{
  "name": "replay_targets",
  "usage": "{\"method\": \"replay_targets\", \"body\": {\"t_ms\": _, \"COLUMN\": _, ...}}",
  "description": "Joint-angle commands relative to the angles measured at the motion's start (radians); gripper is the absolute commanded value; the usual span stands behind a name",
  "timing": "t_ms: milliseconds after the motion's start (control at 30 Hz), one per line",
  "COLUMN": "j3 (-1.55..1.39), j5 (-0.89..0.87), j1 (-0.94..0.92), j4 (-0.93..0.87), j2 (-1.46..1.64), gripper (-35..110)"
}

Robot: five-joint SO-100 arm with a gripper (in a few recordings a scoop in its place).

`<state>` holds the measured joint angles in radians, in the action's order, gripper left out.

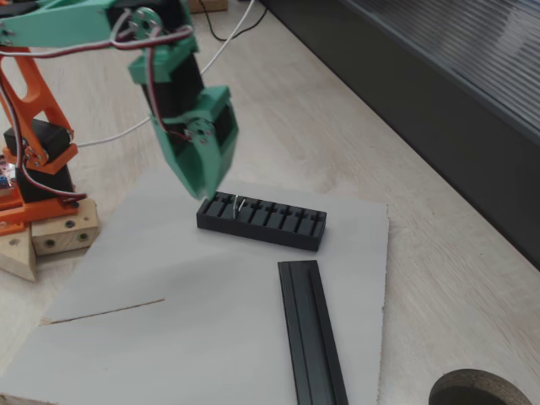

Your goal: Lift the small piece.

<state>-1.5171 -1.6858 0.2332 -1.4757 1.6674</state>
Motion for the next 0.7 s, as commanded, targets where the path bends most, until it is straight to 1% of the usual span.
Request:
{"method": "replay_targets", "body": {"t_ms": 0, "j3": 0.147, "j5": -0.014, "j1": 0.018, "j4": -0.009, "j2": -0.075, "gripper": 8}}
{"method": "replay_targets", "body": {"t_ms": 200, "j3": 0.192, "j5": -0.014, "j1": 0.020, "j4": -0.028, "j2": -0.084, "gripper": 8}}
{"method": "replay_targets", "body": {"t_ms": 300, "j3": 0.192, "j5": -0.014, "j1": 0.020, "j4": -0.101, "j2": -0.072, "gripper": 8}}
{"method": "replay_targets", "body": {"t_ms": 467, "j3": 0.201, "j5": -0.014, "j1": 0.020, "j4": -0.291, "j2": -0.071, "gripper": 8}}
{"method": "replay_targets", "body": {"t_ms": 533, "j3": 0.202, "j5": -0.005, "j1": 0.020, "j4": -0.324, "j2": -0.071, "gripper": 9}}
{"method": "replay_targets", "body": {"t_ms": 667, "j3": 0.202, "j5": -0.003, "j1": 0.031, "j4": -0.328, "j2": -0.081, "gripper": 9}}
